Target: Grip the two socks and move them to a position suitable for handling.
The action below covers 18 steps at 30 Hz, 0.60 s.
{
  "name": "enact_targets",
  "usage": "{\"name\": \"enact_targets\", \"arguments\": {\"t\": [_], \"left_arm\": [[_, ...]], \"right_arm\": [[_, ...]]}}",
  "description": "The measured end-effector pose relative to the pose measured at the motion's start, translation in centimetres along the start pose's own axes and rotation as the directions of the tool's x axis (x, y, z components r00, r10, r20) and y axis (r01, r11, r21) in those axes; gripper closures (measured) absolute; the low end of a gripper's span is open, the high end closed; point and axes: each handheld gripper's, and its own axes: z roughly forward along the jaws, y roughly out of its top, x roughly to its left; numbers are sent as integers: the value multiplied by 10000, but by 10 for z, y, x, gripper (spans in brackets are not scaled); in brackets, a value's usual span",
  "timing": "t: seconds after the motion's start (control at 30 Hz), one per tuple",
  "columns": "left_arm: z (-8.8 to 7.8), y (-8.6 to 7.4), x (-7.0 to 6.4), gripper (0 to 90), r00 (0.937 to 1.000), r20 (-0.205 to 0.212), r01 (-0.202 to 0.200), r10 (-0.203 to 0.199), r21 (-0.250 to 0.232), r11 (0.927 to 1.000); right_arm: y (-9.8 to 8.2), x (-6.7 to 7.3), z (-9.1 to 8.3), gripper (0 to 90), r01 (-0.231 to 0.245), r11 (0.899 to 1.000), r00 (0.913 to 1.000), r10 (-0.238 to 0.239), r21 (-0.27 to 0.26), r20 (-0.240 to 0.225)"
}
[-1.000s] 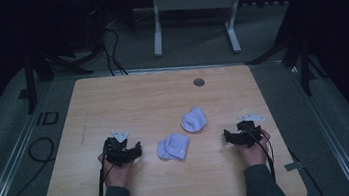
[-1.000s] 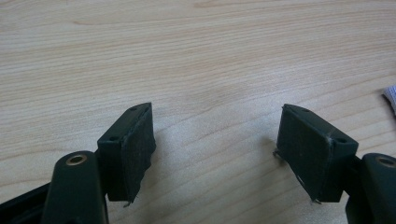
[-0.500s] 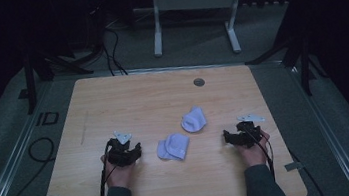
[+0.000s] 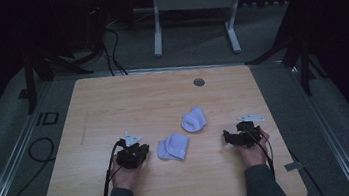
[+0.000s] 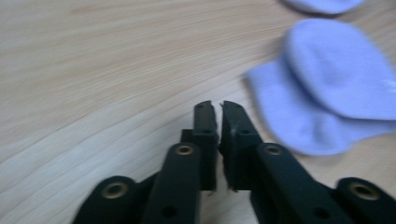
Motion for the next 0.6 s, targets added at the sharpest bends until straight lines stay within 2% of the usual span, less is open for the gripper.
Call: {"name": "enact_targets", "arguments": {"t": [0.13, 0.37, 0.5, 0.53, 0.57, 0.6], "left_arm": [[-1, 1, -6, 893, 9988, 488, 19, -7, -252, 9997], [6, 1, -16, 893, 9968, 790, -137, 147, -137, 9998], [11, 1, -22, 892, 9956, 867, -367, 366, 5, 9993], [12, 0, -22, 892, 9956, 866, -366, 363, 20, 9993], [13, 0, -22, 892, 9955, 871, -378, 371, 68, 9993], [15, -1, -23, 892, 9958, 846, -375, 362, 132, 9992]], "right_arm": [[0, 0, 0, 141, 43, 10000, 10000, -43, 0, -37], [0, 1, 0, 155, 99, 10000, 9999, -99, -1, -123], [-1, 3, -2, 230, 236, 9996, 9993, -240, -143, -273], [-1, 6, -4, 321, 303, 9994, 9991, -307, -149, -308], [-1, 6, -4, 321, 303, 9994, 9991, -307, -149, -308], [0, 8, -5, 379, 374, 9992, 9986, -378, -109, -372]]}}
